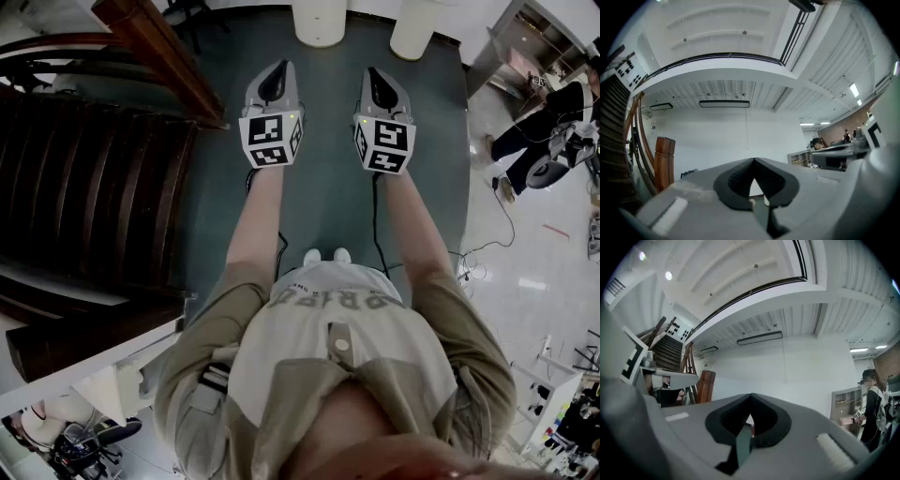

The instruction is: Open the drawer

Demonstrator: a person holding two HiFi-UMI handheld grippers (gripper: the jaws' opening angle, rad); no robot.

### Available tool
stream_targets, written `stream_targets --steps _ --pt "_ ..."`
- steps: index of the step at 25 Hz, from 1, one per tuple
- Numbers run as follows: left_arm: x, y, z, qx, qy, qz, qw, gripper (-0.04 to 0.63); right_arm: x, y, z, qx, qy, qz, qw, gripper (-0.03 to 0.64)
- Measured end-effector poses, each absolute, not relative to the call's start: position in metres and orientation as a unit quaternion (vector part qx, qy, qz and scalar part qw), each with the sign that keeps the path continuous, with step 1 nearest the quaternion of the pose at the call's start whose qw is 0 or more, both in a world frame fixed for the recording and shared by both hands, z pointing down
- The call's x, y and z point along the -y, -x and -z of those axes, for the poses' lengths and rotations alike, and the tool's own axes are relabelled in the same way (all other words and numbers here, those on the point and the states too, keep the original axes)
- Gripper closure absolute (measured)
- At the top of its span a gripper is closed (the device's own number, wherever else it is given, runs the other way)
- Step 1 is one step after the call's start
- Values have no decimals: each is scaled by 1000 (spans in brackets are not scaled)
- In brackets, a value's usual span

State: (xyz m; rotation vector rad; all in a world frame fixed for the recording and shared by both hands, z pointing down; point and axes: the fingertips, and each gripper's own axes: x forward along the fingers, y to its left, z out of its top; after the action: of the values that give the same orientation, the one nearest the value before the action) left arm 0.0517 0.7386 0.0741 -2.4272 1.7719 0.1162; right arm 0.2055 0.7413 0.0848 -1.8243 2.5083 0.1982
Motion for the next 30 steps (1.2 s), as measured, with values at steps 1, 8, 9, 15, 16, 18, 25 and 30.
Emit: stream_targets --steps 1,8,9,15,16,18,25,30 --pt "-740 -51 -74 -589 805 -38 67 594 -742 -205 -85 -807 586 -64 16 618" --pt "-741 -46 -72 -593 801 -38 69 594 -743 -203 -84 -809 584 -66 14 618" --pt "-741 -46 -71 -594 801 -38 69 594 -743 -203 -84 -809 584 -66 14 618" --pt "-742 -46 -73 -596 799 -35 69 594 -743 -204 -87 -810 582 -65 12 618" --pt "-742 -46 -73 -596 799 -35 69 594 -743 -204 -87 -810 583 -65 11 618" --pt "-742 -47 -73 -596 799 -36 69 594 -742 -206 -87 -809 584 -62 11 618" --pt "-739 -47 -73 -594 801 -46 60 594 -740 -219 -83 -819 569 -35 66 524" --pt "-733 -49 -74 -584 808 -61 38 311 -734 -223 -86 -828 557 -39 52 267"
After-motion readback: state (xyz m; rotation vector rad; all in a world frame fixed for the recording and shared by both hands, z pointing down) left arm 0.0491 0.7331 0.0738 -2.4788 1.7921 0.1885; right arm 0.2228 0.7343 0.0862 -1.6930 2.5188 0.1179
